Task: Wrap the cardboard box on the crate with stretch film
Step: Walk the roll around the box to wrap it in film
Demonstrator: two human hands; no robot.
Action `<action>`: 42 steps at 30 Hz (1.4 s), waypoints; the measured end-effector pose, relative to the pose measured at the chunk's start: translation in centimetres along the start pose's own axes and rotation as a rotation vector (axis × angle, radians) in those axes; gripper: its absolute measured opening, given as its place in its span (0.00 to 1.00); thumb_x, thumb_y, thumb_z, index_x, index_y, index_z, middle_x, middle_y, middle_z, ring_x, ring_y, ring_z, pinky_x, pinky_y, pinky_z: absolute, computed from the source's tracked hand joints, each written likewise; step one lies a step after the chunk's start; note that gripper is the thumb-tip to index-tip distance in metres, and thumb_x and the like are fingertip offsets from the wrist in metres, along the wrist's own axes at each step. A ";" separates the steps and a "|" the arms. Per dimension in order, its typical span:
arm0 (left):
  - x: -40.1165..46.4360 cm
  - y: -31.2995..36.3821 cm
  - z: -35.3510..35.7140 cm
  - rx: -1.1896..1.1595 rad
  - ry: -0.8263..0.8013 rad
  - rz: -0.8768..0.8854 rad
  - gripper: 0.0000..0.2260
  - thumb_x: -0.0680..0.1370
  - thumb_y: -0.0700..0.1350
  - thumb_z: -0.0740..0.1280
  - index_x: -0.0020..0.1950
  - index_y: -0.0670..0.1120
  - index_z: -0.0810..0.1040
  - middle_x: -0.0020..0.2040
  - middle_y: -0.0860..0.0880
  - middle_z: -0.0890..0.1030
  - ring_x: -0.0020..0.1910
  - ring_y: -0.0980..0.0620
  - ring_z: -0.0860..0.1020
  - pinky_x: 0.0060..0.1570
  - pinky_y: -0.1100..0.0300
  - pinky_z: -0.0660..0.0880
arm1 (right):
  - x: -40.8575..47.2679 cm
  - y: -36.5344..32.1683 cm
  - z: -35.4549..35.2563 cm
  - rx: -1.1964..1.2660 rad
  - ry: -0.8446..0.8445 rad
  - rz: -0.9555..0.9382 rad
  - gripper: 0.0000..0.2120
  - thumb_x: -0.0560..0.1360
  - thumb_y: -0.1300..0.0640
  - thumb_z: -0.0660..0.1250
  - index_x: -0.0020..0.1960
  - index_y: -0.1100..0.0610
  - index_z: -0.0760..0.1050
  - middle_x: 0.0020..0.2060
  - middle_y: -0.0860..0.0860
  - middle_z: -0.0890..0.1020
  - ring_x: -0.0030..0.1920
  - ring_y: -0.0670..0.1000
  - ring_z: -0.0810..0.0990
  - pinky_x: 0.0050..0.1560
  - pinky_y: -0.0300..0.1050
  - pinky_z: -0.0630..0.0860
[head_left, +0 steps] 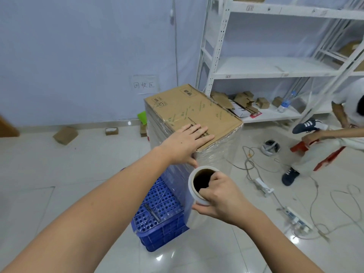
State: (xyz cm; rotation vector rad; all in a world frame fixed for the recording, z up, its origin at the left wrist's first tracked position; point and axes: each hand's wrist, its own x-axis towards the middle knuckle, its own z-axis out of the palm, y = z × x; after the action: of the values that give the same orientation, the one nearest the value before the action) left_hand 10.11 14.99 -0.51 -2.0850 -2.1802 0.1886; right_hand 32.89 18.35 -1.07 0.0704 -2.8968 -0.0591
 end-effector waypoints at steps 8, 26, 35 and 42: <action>0.2 -0.2 0.1 -0.013 0.008 -0.010 0.52 0.70 0.74 0.67 0.84 0.57 0.43 0.85 0.48 0.46 0.83 0.45 0.46 0.81 0.47 0.43 | -0.3 -1.3 -0.9 -0.108 -0.154 0.101 0.18 0.69 0.38 0.71 0.37 0.50 0.70 0.25 0.46 0.75 0.27 0.50 0.72 0.43 0.45 0.72; -0.1 0.0 -0.2 -0.039 0.029 0.012 0.53 0.70 0.73 0.68 0.84 0.55 0.43 0.85 0.47 0.46 0.83 0.45 0.46 0.81 0.45 0.44 | 1.2 -4.4 -3.1 0.017 -0.364 0.664 0.11 0.81 0.45 0.60 0.52 0.54 0.70 0.47 0.51 0.80 0.43 0.53 0.77 0.40 0.44 0.66; 1.4 -2.4 -0.6 0.037 0.053 0.185 0.57 0.67 0.75 0.70 0.85 0.54 0.44 0.84 0.44 0.54 0.81 0.41 0.56 0.77 0.44 0.58 | 3.7 -5.4 -0.4 -0.262 -0.144 1.003 0.25 0.69 0.36 0.70 0.37 0.53 0.60 0.22 0.47 0.68 0.27 0.53 0.67 0.30 0.45 0.58; 2.3 -4.8 0.4 -0.031 0.132 0.312 0.52 0.69 0.78 0.64 0.84 0.58 0.46 0.83 0.47 0.56 0.81 0.43 0.54 0.78 0.39 0.54 | 3.6 -6.9 0.9 -0.237 0.024 1.136 0.28 0.69 0.29 0.67 0.30 0.51 0.61 0.22 0.47 0.68 0.30 0.53 0.69 0.29 0.42 0.65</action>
State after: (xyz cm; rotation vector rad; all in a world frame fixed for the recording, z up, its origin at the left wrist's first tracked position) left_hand 5.23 17.08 -0.05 -2.3709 -1.7886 0.0427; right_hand 29.51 11.30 -1.44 -1.5304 -2.4423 -0.1825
